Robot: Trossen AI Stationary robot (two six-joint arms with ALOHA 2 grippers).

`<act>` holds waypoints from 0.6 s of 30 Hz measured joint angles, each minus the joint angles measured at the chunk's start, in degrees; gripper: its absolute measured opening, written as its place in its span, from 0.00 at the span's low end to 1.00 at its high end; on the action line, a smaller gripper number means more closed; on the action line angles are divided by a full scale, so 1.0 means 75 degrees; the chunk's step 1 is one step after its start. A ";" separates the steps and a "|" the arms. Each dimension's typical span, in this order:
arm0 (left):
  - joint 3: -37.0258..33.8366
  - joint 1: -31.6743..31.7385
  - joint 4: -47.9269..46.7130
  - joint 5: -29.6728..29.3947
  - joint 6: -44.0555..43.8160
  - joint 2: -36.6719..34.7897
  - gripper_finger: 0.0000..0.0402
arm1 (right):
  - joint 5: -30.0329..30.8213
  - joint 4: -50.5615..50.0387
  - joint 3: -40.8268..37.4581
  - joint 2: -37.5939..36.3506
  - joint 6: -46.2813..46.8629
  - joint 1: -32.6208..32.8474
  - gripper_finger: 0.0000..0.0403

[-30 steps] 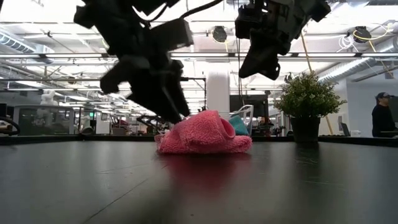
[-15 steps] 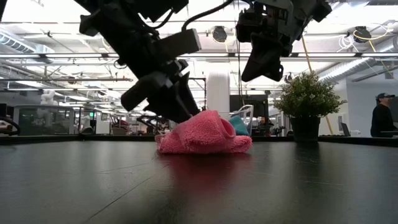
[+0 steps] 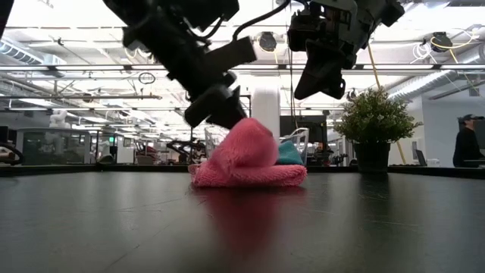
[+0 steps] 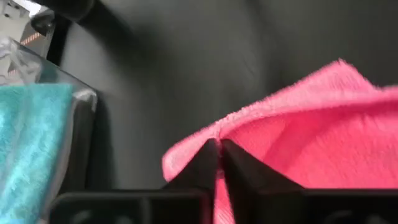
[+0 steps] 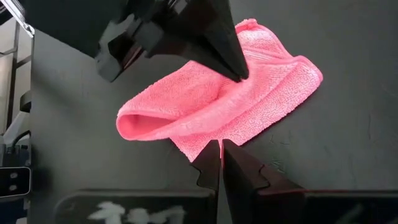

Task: Fold microfiber towels
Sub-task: Fold the pink microfiber cloth

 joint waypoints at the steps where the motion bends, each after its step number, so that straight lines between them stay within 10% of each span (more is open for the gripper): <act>1: 0.0082 0.0047 -0.0042 0.0062 -0.0008 0.0000 0.04 | -0.0001 0.0000 0.0000 0.0000 0.0017 0.0000 0.03; 11: 0.0139 0.0146 -0.1513 0.0393 -0.0347 -0.0003 0.01 | -0.0001 0.0000 0.0000 0.0000 0.0003 0.0000 0.03; 18: 0.0139 0.0201 -0.0343 0.0066 0.0031 -0.0003 0.11 | -0.0004 0.0003 0.0000 0.0000 0.0015 0.0000 0.03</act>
